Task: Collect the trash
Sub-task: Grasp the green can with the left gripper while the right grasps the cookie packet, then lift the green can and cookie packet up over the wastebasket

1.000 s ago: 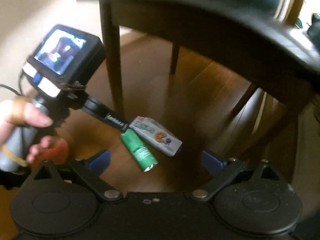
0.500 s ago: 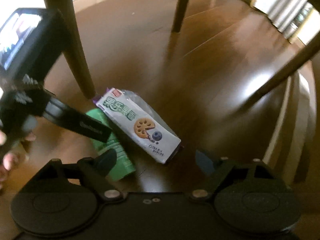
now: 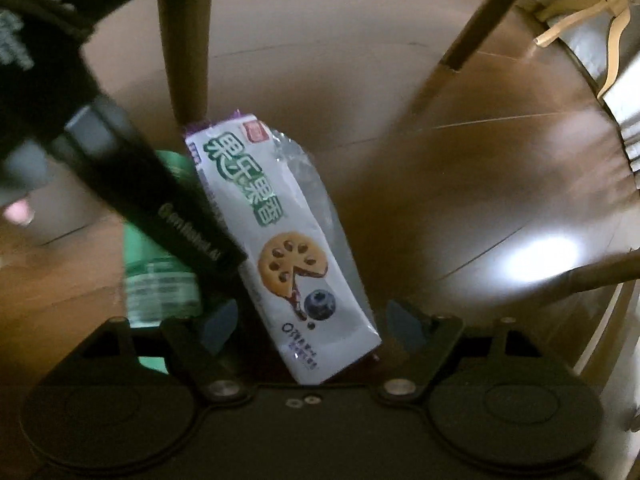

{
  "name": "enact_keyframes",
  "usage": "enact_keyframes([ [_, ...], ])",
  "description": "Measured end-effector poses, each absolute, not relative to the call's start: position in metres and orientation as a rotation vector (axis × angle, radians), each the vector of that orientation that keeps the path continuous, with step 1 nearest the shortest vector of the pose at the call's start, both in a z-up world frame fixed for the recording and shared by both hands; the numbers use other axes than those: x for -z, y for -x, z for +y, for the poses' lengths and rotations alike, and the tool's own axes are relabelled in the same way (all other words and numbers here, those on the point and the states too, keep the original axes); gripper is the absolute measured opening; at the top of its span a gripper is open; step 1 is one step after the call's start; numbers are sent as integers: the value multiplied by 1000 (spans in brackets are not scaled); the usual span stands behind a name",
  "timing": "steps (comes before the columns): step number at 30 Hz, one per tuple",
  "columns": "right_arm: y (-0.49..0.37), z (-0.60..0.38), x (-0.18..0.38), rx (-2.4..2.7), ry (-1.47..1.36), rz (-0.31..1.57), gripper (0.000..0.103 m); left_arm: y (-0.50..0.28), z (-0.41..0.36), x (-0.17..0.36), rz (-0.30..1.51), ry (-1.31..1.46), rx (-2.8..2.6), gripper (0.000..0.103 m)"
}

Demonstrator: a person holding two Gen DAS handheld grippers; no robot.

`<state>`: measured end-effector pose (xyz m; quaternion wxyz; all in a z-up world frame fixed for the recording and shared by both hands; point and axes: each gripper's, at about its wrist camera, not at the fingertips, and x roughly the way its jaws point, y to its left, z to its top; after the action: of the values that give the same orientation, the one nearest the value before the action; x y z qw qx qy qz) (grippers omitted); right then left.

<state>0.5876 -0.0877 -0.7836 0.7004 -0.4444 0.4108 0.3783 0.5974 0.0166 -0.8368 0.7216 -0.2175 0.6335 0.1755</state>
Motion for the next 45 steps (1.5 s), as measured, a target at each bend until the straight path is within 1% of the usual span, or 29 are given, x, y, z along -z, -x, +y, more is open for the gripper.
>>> enact_keyframes([
  [1,-588,-87,787,-836,974,928,77,-595,15,840,1407,487,-374,100],
  [3,-587,-87,795,-836,940,966,75,-590,13,844,1418,490,-342,100],
  [4,-584,-87,799,-830,940,970,69,-588,12,845,1419,488,-335,99],
  [5,-580,-87,801,-826,944,974,64,-584,11,847,1421,489,-325,97],
  [7,-572,-88,804,-822,923,990,61,-578,11,850,1427,500,-308,91],
  [9,-567,-90,804,-808,875,1007,60,-575,11,849,1418,492,-308,86],
  [10,-563,-91,804,-787,852,1013,52,-573,11,848,1416,485,-306,81],
  [11,-560,-92,804,-772,828,1027,46,-573,10,847,1416,479,-307,73],
  [12,-558,-92,805,-751,802,1047,44,-569,12,844,1415,474,-306,68],
  [13,-556,-94,804,-717,759,1067,42,-566,12,842,1415,466,-307,57],
  [14,-554,-96,803,-698,719,1085,41,-567,9,844,1421,457,-308,56],
  [20,-542,-113,791,-565,526,1187,36,-549,18,840,1441,453,-315,55],
  [25,-525,-131,762,-534,353,1241,34,-538,23,812,1419,381,-264,54],
  [30,-500,-143,713,-514,243,1235,33,-530,14,764,1372,186,-183,49],
  [38,-467,-158,641,-526,105,1154,33,-518,-7,676,1300,75,-104,49],
  [45,-424,-179,580,-572,97,1067,33,-496,-18,585,1186,37,-74,49],
])
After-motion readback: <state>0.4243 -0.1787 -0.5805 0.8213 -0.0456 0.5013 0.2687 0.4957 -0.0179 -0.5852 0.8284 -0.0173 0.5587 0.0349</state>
